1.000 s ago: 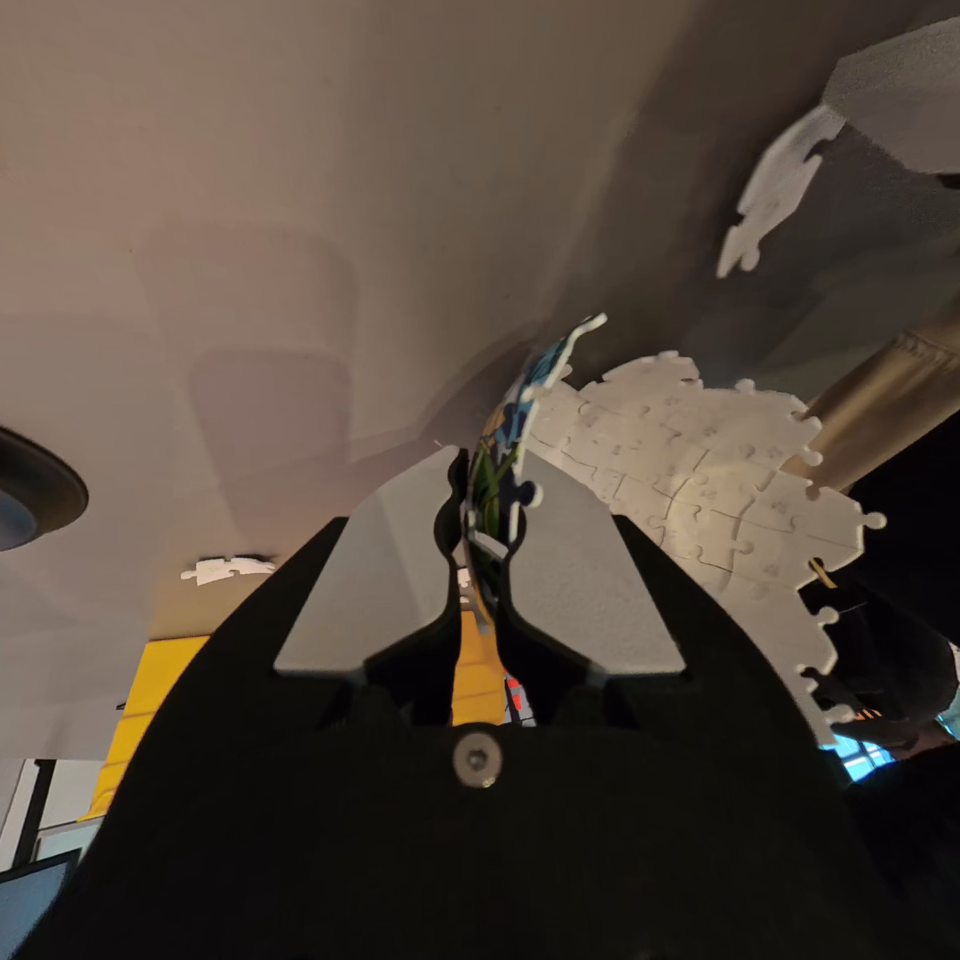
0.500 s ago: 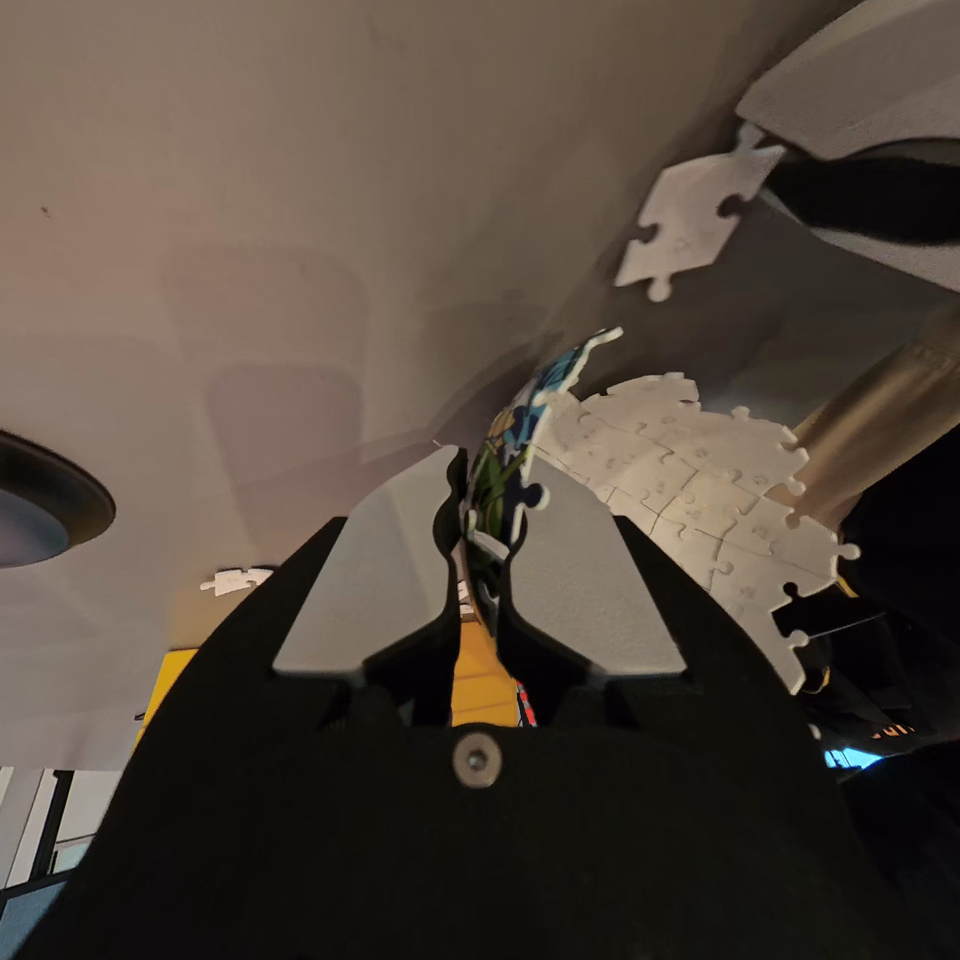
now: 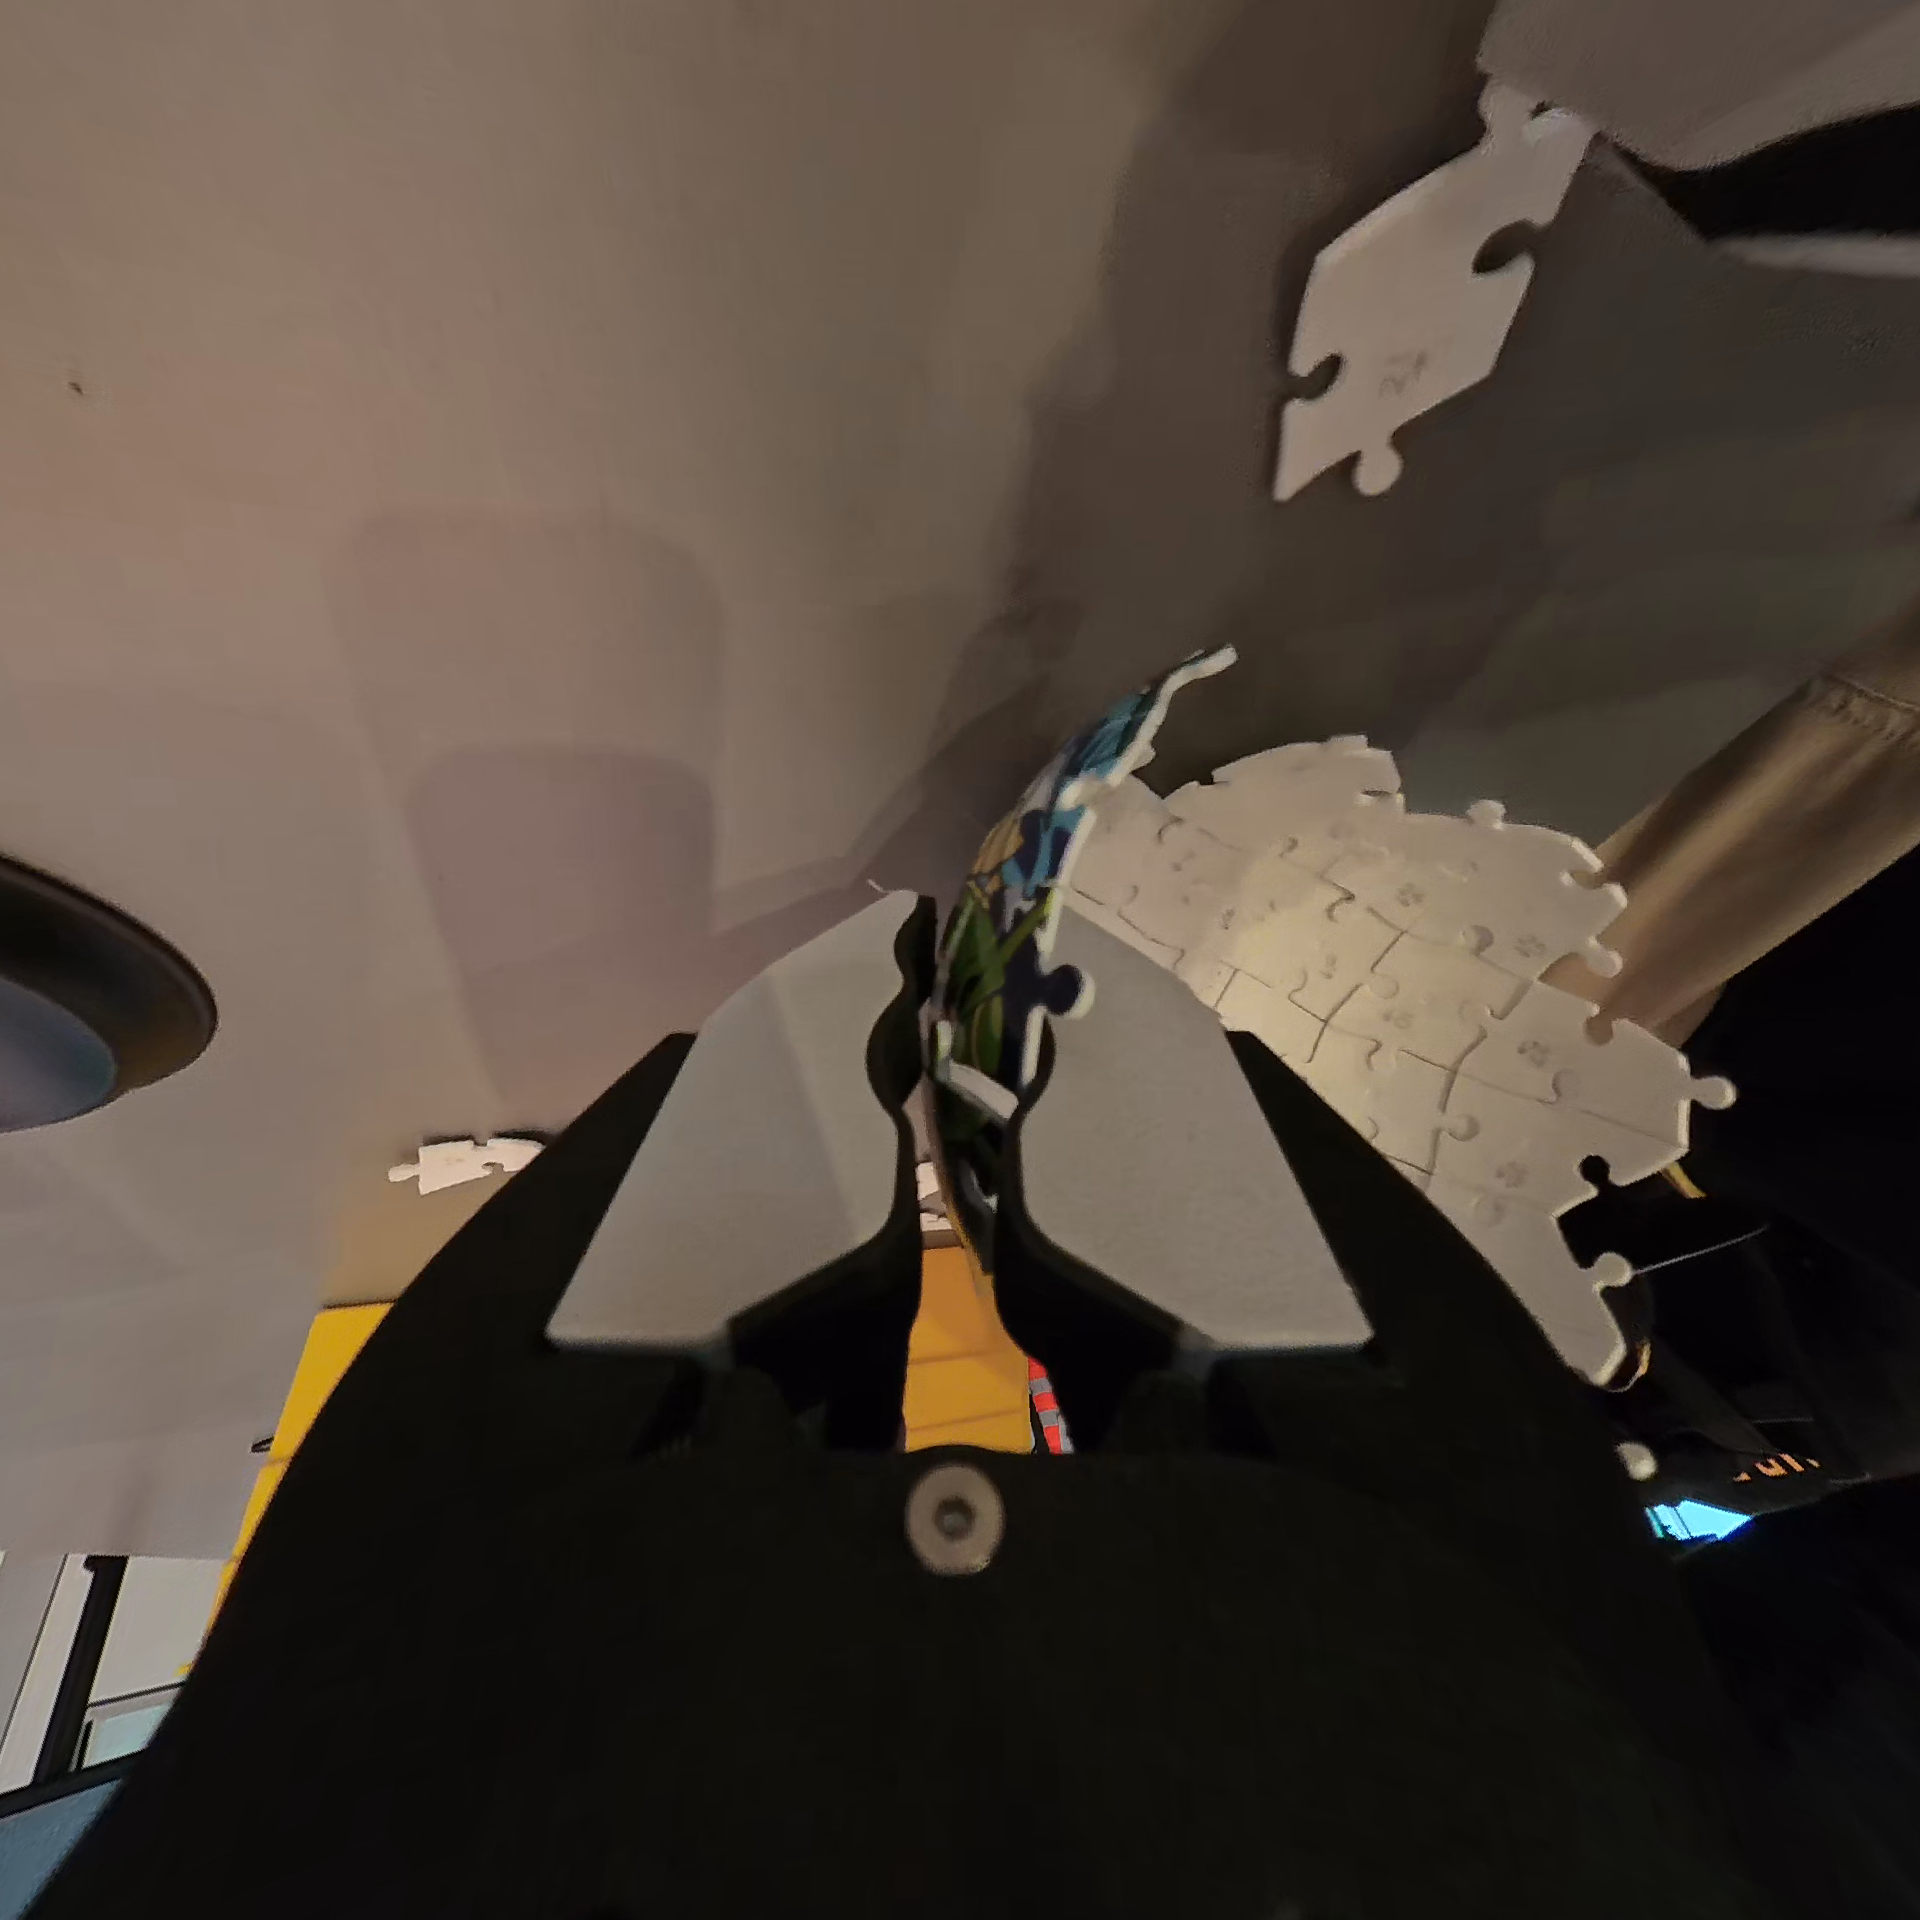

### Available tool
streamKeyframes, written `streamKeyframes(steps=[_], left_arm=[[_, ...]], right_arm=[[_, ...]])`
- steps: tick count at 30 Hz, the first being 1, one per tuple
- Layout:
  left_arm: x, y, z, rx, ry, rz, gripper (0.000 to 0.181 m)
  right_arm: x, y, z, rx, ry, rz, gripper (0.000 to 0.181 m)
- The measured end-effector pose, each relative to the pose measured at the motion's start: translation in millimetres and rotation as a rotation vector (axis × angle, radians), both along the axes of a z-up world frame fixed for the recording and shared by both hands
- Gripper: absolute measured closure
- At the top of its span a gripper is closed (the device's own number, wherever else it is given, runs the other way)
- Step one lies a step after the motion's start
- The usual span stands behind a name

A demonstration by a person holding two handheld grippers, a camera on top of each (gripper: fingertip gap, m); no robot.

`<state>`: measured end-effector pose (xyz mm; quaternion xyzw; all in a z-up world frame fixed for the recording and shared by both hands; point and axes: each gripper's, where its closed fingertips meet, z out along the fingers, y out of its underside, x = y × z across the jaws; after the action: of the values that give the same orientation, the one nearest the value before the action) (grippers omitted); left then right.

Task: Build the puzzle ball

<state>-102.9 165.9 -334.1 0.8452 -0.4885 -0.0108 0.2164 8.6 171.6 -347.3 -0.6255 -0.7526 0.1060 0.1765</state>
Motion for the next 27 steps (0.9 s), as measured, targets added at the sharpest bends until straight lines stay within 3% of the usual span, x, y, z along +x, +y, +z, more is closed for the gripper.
streamKeyframes(steps=[4, 5, 7, 13, 16, 24, 27], left_arm=[[1, 0, 0, -0.006, -0.004, -0.002, 0.172], [0, 0, 0, -0.008, -0.006, 0.001, 0.172], [-1, 0, 0, -0.016, -0.015, 0.007, 0.172], [-6, 2, -1, -0.019, -0.036, 0.019, 0.172], [-8, 4, -1, -0.015, -0.039, 0.019, 0.173], [-10, 4, 0, -0.016, -0.047, 0.028, 0.173], [-10, 4, -1, -0.019, -0.055, 0.032, 0.173]], right_arm=[[-2, 21, 1, 0.099, -0.005, 0.053, 0.168], [-3, 24, 4, 0.109, 0.011, 0.045, 0.161], [7, 34, 5, 0.128, -0.014, -0.024, 0.142], [3, -7, 19, -0.267, 0.134, -0.39, 0.154], [2, -1, 6, -0.224, 0.125, -0.485, 0.149], [-19, 21, 0, -0.126, 0.16, -0.432, 0.154], [-16, 11, 5, -0.191, 0.183, -0.475, 0.152]])
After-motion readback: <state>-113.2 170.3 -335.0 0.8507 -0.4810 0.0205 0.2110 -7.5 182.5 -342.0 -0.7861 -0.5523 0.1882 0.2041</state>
